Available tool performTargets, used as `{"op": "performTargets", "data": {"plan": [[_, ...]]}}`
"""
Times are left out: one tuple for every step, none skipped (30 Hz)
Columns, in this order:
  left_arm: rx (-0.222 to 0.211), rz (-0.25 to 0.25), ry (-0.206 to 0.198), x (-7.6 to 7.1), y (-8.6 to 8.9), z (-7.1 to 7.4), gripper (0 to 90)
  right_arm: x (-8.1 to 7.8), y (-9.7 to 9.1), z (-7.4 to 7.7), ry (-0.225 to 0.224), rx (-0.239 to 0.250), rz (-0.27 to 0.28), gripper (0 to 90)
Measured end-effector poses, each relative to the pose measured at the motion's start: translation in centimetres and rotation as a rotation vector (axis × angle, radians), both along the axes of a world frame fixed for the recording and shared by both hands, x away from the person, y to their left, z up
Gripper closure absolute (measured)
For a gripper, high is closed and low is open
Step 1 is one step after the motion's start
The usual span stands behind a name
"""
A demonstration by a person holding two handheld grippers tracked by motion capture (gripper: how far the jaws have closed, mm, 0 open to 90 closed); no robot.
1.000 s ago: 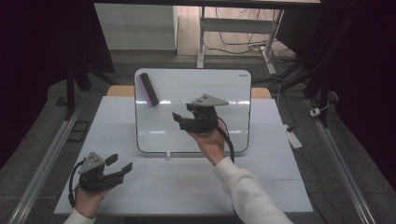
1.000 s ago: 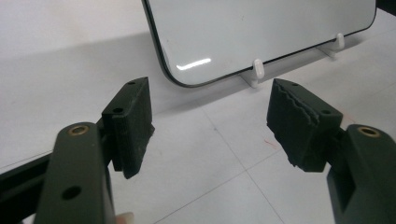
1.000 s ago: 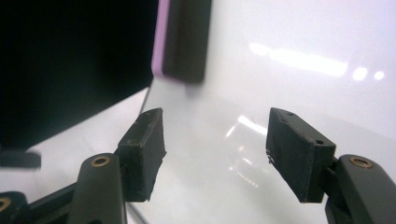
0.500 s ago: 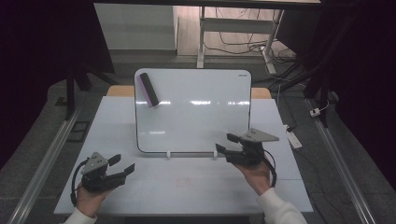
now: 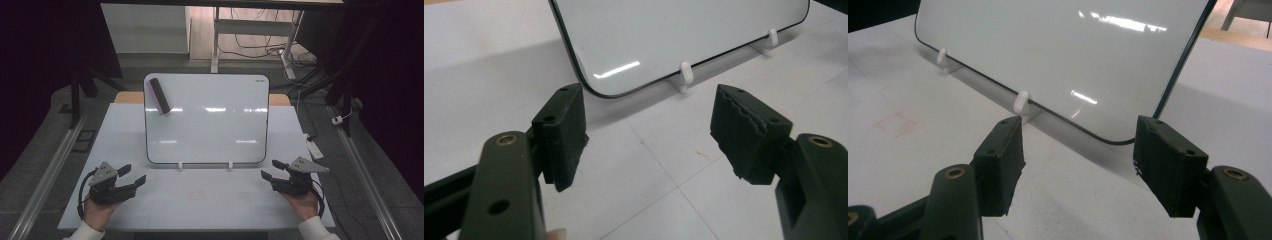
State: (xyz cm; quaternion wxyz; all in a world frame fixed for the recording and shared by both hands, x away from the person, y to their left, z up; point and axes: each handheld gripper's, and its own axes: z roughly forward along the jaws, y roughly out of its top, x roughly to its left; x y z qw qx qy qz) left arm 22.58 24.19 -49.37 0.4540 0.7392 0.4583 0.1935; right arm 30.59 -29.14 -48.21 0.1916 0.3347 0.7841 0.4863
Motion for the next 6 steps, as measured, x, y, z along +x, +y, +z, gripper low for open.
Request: {"op": "performTargets", "data": {"plan": [[-0.002,-0.002,0.000,0.02,0.03,0.00,31.6,0.02,-0.09,-0.08,-0.001,0.000,0.004,36.4],[-0.002,-0.004,0.000,0.05,0.05,0.01,31.7,-0.01,-0.17,-0.12,0.000,0.004,0.004,36.4],[-0.002,-0.006,0.001,0.08,0.08,0.01,31.6,-0.05,-0.25,-0.17,-0.002,0.009,0.003,36.4],[0.000,-0.006,0.002,0.11,0.10,0.00,31.6,-0.08,-0.31,-0.22,-0.002,0.010,0.002,36.4],[0.001,-0.007,0.004,0.15,0.12,-0.02,31.6,-0.07,-0.36,-0.31,-0.004,0.012,0.006,36.4],[0.002,-0.006,0.006,0.18,0.15,-0.04,31.6,-0.08,-0.40,-0.38,-0.003,0.010,0.004,36.3]]}}
